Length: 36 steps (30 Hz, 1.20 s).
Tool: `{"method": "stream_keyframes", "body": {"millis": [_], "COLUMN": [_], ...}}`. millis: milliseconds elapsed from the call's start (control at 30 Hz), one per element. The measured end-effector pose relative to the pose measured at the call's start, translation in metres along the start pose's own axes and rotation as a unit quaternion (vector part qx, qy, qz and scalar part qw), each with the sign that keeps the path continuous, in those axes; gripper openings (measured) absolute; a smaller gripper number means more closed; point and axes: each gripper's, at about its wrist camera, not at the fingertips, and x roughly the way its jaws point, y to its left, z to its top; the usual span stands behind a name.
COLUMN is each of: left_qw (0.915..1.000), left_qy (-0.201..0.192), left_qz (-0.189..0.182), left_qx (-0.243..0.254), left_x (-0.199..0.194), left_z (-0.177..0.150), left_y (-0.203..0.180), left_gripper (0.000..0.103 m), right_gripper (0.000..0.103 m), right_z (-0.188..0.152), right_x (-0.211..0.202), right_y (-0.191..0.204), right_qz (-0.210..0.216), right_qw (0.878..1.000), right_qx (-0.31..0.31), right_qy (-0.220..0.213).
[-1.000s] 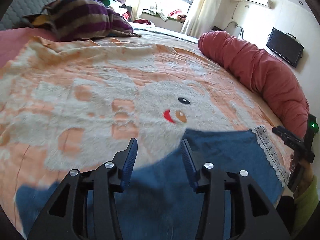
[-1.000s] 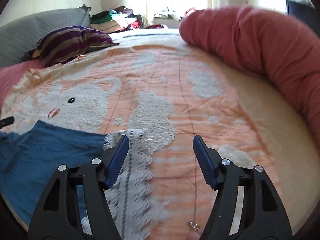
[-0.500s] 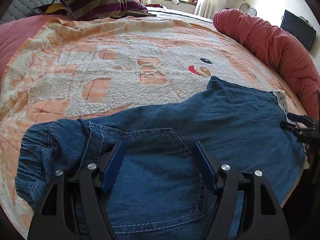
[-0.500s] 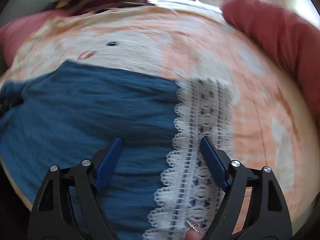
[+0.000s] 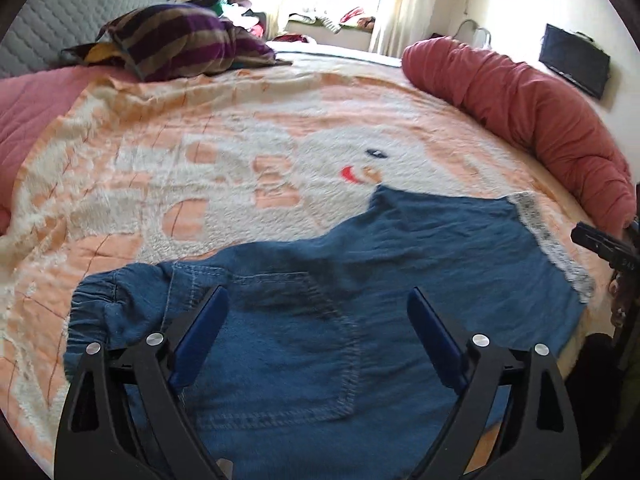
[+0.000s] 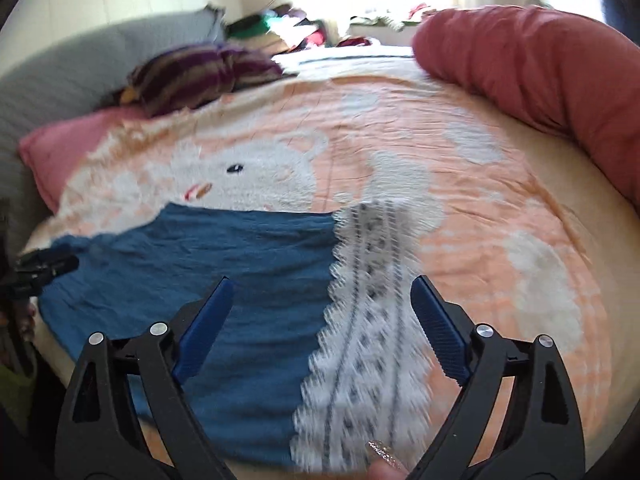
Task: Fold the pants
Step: 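Release the lace hem with the right gripper and smooth the pants flat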
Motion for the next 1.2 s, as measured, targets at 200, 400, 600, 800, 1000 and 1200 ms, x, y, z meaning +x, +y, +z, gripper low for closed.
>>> {"method": "stream_keyframes", "body": {"millis": [200, 400, 600, 800, 1000, 1200], "left_qw": [0.9997, 0.9993, 0.9988, 0.9940, 0.9950, 0.9980], "left_qy": [-0.010, -0.008, 0.026, 0.080, 0.077, 0.056], "left_qz": [-0.013, -0.013, 0.001, 0.058, 0.047, 0.015], "left_qx": [0.018, 0.035, 0.042, 0.047, 0.043, 0.027], "left_x": [-0.022, -0.034, -0.026, -0.009, -0.009, -0.027], "left_z": [-0.005, -0.017, -0.042, -0.064, -0.068, -0.061], "left_y": [-0.018, -0.032, -0.037, -0.031, -0.025, -0.025], "left_gripper": [0.097, 0.098, 0.098, 0.098, 0.098, 0.098], "right_gripper": [0.086, 0.086, 0.086, 0.086, 0.077, 0.078], "right_z": [-0.023, -0.032, -0.044, -0.058, -0.070, -0.064], "right_x": [-0.042, -0.059, -0.039, -0.011, -0.008, -0.029], "right_y": [-0.018, -0.003, 0.045, 0.050, 0.028, 0.032], "right_qz": [-0.018, -0.018, 0.034, 0.009, 0.019, 0.025], "right_qw": [0.999, 0.999, 0.999, 0.997, 0.993, 0.996], "right_qx": [0.038, 0.020, -0.016, 0.000, 0.058, 0.054], "right_qy": [-0.015, -0.019, 0.017, 0.074, 0.099, 0.065]}}
